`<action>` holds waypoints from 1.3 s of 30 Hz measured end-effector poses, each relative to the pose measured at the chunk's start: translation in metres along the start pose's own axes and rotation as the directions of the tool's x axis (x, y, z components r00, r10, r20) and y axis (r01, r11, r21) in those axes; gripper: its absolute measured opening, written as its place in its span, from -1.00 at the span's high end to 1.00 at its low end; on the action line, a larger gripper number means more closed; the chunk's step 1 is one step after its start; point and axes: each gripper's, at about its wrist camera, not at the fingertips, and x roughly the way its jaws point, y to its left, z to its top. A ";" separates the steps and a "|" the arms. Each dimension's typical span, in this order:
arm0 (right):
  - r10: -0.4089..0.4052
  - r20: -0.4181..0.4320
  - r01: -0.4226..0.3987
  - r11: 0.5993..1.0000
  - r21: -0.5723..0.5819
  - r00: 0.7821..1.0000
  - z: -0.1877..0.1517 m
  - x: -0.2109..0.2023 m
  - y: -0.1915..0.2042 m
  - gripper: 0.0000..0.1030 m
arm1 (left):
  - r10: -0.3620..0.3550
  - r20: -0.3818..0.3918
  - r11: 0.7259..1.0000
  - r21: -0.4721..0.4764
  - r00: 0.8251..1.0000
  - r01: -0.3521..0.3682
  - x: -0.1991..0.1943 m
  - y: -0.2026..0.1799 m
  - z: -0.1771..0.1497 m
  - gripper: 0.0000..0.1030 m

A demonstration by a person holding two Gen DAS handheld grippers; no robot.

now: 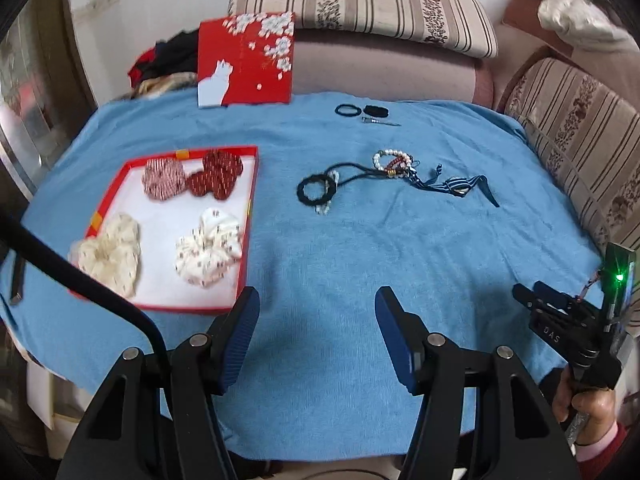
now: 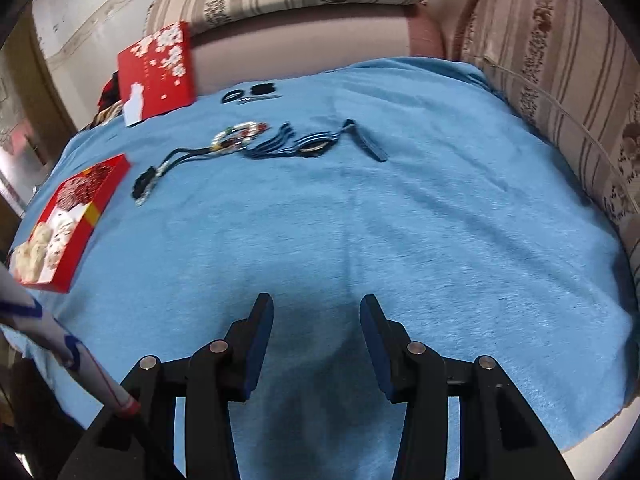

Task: Organize jewelry
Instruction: 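Move both grippers back toward the hair tie and bead strands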

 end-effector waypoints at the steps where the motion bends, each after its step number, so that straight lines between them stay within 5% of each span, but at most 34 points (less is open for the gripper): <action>1: -0.007 0.009 0.007 1.000 0.009 1.000 0.000 0.001 -0.003 0.05 | 0.016 0.014 1.000 0.018 1.000 -0.017 0.000 -0.006 0.002 -0.15; 5: -0.010 0.031 0.010 1.000 0.027 0.999 0.001 0.005 -0.007 0.05 | 0.067 0.048 0.994 0.078 0.997 -0.071 0.003 -0.027 0.006 -0.15; 14: -0.008 0.044 0.009 1.000 -0.022 0.999 0.009 0.014 0.002 0.03 | 0.069 0.005 0.989 0.131 0.998 -0.069 0.027 -0.048 0.008 -0.15; 39: 0.051 0.066 -0.047 0.997 -0.058 0.997 0.048 0.046 0.039 0.02 | 0.027 -0.105 0.997 0.073 0.994 -0.019 0.086 -0.028 0.007 -0.15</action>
